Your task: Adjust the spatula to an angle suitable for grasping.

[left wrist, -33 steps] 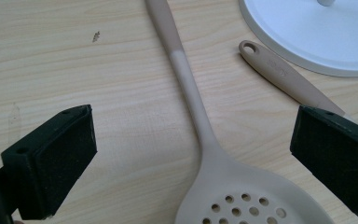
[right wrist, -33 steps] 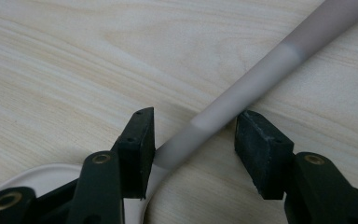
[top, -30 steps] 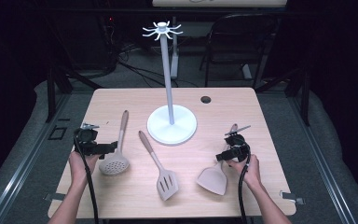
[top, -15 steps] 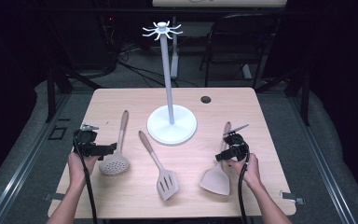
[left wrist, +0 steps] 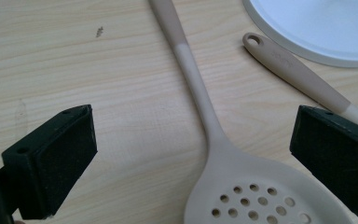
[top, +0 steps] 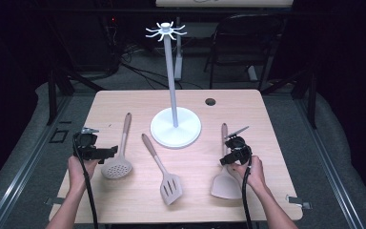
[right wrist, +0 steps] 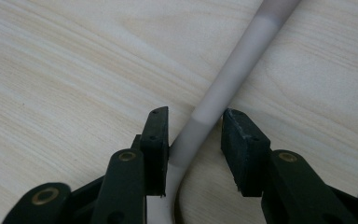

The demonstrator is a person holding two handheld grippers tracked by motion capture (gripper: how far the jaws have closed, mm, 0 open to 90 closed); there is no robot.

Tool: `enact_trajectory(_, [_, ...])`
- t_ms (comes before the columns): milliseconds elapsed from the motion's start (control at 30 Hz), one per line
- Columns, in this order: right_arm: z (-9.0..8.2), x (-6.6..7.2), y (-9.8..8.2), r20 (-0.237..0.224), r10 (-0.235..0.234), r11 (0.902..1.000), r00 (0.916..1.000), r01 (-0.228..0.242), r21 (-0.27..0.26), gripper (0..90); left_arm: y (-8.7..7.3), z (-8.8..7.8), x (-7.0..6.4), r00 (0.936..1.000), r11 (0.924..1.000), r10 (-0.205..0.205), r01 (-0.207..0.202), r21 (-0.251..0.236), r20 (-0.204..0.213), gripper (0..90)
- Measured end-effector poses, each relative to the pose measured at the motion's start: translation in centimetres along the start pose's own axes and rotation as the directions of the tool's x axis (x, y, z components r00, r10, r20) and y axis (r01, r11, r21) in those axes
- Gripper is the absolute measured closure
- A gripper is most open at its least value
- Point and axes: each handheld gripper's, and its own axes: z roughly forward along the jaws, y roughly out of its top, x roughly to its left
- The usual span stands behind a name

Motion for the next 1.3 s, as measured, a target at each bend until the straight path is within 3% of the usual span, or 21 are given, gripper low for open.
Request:
enact_trajectory(100, [-0.1,-0.1,-0.1,0.004,-0.009,0.9999,1.0,0.009,0.011,63.2,-0.1,-0.2,-0.2,0.9998,0.9998,0.019,-0.019,0.001,-0.01,0.4])
enact_trajectory(367, [-0.4,-0.2,-0.1,0.016,-0.02,0.9985,0.9997,0.019,0.051,65.1,-0.1,-0.1,0.1,1.0,1.0,0.002,-0.002,0.006,-0.005,0.4])
enact_trajectory(600, [-0.6,-0.2,0.0,0.021,-0.028,0.9916,0.9994,0.025,0.127,69.0,0.1,0.3,0.2,1.0,0.9999,0.006,-0.006,0.011,-0.002,0.4])
enact_trajectory(800, [-0.6,-0.2,-0.3,0.011,0.01,0.9944,0.9999,-0.011,0.105,69.0,0.5,0.5,-0.2,0.9999,0.9999,0.014,-0.014,0.007,0.003,0.4])
enact_trajectory(900, [-0.3,-0.3,-0.3,0.011,0.043,0.9973,0.999,-0.043,0.06,69.8,0.8,1.0,-1.0,0.9994,0.9992,0.033,-0.034,0.02,0.012,0.5])
enact_trajectory(1033, [0.1,-0.4,0.0,0.011,0.058,0.9963,0.9982,-0.059,0.062,71.0,0.9,1.3,-1.3,0.9985,0.9982,0.054,-0.054,0.028,0.012,0.6])
enact_trajectory(1133, [0.1,-0.6,0.1,0.008,0.056,0.9959,0.9984,-0.056,0.071,71.9,0.9,1.3,-1.3,0.9987,0.9982,0.049,-0.05,0.033,0.013,0.8])
enact_trajectory(1167, [0.2,-0.6,0.0,-0.006,0.085,0.9953,0.9963,-0.085,0.046,72.5,0.8,1.3,-1.3,0.9988,0.9984,0.047,-0.047,0.03,0.012,0.8])
enact_trajectory(1300, [0.2,-1.0,-0.1,-0.03,0.118,0.9924,0.9925,-0.117,0.039,74.8,0.8,1.1,-1.1,0.9991,0.9988,0.042,-0.042,0.027,0.01,0.9])
